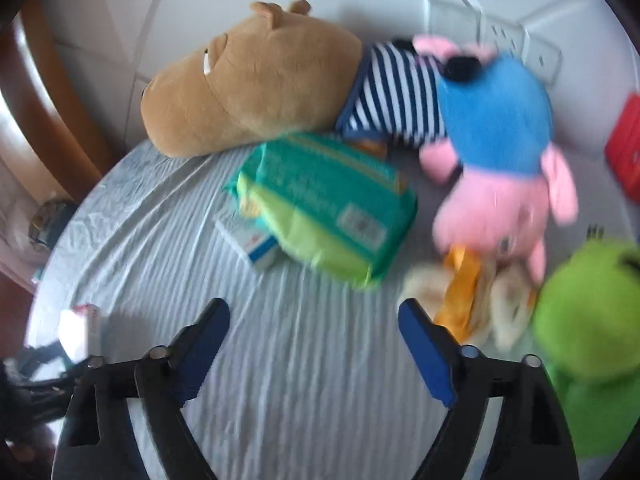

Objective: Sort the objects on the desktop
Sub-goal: 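Hold the red-green box in the left tool while the right tool grasps the green wipe pack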

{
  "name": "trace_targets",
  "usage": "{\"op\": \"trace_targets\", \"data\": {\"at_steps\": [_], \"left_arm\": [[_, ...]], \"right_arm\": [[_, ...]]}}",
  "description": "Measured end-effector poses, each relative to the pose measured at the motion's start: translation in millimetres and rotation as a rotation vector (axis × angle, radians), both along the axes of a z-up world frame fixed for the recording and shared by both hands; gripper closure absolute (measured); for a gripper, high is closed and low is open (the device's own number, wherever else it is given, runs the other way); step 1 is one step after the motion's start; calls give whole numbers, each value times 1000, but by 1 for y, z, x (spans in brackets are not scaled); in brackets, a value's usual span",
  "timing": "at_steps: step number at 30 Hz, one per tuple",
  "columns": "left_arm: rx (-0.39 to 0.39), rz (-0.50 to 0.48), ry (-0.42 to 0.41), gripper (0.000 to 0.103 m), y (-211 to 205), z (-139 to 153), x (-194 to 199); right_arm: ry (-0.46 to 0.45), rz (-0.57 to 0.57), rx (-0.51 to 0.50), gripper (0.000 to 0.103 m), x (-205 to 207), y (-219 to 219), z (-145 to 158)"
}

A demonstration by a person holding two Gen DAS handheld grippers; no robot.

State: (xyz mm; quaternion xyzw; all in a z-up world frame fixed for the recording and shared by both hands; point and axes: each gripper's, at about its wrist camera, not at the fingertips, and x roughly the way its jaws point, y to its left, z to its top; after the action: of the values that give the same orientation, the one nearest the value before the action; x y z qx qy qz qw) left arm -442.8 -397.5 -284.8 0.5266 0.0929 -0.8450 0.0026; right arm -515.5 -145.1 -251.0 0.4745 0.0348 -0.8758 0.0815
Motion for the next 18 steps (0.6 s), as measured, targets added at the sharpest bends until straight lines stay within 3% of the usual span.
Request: {"op": "trace_targets", "data": {"at_steps": [8,10,11,12,15,16,18], "left_arm": [[10,-4,46,22,1,9,-30],[9,-9,49,22,2,9,-34],[9,-10,49,22,2,8,-36],[9,-11,48,22,3,7,-37],[9,-13,47,22,4,6,-39],[9,-12,47,22,5,7,-38],[10,-14,47,22,6,9,-37]], "right_arm": [[132,84,381,17,-39,-22,-38],[162,69,408,18,-51,-21,-42],[177,61,419,24,-58,-20,-45],[181,61,402,49,-62,-19,-45],[192,71,372,54,-66,-16,-43],[199,67,366,65,-65,-15,-41],[200,54,325,75,-59,-7,-32]]}}
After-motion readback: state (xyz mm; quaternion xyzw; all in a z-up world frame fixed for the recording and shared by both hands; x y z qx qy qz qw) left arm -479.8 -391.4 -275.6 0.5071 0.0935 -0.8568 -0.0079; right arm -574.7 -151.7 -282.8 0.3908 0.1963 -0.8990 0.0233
